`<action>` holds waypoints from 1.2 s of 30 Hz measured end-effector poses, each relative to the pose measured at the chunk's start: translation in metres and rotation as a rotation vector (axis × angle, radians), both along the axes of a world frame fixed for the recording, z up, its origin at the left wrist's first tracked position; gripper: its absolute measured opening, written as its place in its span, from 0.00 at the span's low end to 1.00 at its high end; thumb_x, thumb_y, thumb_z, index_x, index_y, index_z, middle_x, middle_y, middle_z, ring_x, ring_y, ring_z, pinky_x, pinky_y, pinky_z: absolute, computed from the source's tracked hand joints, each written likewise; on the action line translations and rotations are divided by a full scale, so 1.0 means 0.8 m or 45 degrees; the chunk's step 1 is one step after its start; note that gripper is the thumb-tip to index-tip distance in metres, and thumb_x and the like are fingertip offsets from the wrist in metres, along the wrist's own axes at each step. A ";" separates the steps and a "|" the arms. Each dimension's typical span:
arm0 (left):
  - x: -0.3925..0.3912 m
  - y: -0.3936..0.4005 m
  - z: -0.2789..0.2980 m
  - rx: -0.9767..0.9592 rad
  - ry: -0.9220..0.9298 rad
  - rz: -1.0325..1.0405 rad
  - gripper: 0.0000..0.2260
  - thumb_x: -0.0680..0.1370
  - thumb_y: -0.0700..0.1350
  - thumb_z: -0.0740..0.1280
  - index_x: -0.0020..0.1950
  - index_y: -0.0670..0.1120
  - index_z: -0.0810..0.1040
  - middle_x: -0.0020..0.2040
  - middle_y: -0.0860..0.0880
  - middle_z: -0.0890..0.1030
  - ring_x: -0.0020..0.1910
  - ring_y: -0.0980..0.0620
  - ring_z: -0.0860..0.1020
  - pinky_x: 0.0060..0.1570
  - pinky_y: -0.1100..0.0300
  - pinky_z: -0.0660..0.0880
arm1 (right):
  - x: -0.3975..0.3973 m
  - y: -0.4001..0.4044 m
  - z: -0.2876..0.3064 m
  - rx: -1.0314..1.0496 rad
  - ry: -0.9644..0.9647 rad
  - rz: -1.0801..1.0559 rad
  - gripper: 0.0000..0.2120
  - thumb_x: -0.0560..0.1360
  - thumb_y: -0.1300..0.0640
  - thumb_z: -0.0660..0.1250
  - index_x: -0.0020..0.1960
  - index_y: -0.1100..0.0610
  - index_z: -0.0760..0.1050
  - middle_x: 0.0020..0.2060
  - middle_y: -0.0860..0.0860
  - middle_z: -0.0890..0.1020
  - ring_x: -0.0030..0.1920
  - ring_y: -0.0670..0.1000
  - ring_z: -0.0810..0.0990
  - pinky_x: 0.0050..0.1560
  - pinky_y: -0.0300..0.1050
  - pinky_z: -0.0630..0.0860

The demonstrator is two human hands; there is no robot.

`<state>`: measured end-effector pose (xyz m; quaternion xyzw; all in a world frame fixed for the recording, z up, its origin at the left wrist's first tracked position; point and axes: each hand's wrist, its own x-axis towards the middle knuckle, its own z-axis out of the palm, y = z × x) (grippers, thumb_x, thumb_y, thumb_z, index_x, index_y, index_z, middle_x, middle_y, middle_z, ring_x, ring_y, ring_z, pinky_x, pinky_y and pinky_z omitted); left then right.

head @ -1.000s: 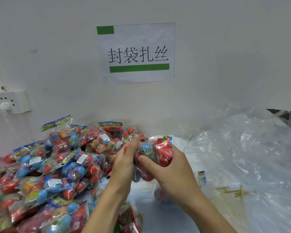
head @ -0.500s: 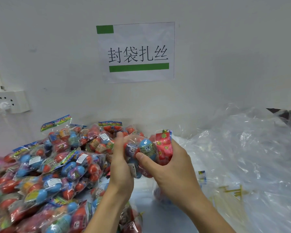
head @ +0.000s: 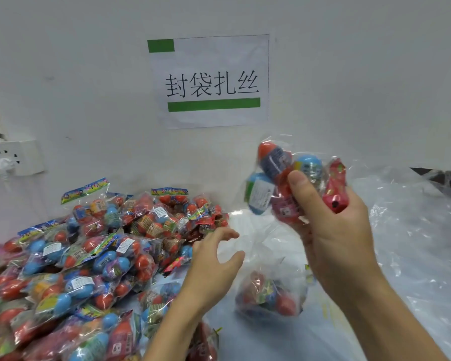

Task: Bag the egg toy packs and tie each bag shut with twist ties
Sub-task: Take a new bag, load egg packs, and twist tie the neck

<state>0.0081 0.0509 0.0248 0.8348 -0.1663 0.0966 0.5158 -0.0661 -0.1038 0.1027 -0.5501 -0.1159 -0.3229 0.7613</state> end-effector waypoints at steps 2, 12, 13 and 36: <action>-0.002 0.001 -0.002 0.089 -0.034 0.056 0.11 0.77 0.50 0.69 0.58 0.60 0.74 0.59 0.62 0.75 0.64 0.56 0.68 0.66 0.54 0.67 | -0.004 -0.018 0.005 -0.052 0.014 0.011 0.24 0.60 0.37 0.80 0.49 0.50 0.85 0.47 0.55 0.87 0.50 0.56 0.87 0.46 0.46 0.82; 0.007 0.006 -0.010 0.208 -0.203 0.326 0.07 0.78 0.41 0.68 0.46 0.54 0.76 0.49 0.55 0.78 0.54 0.51 0.75 0.56 0.53 0.74 | -0.014 -0.067 0.008 -0.126 0.043 -0.036 0.29 0.55 0.33 0.81 0.50 0.48 0.85 0.48 0.54 0.87 0.48 0.53 0.87 0.43 0.42 0.82; 0.007 0.005 -0.006 0.164 -0.265 0.354 0.06 0.78 0.41 0.68 0.48 0.53 0.76 0.49 0.55 0.78 0.55 0.51 0.75 0.56 0.54 0.74 | -0.014 -0.068 0.007 -0.144 0.054 -0.025 0.29 0.55 0.33 0.81 0.50 0.48 0.85 0.48 0.54 0.87 0.48 0.53 0.87 0.42 0.42 0.82; -0.028 -0.029 0.025 -0.633 -0.153 -0.183 0.17 0.72 0.32 0.64 0.36 0.55 0.69 0.36 0.49 0.72 0.27 0.56 0.67 0.26 0.62 0.63 | -0.010 -0.051 -0.009 -0.653 0.053 -0.110 0.22 0.59 0.53 0.80 0.51 0.48 0.80 0.40 0.41 0.87 0.40 0.42 0.86 0.37 0.29 0.78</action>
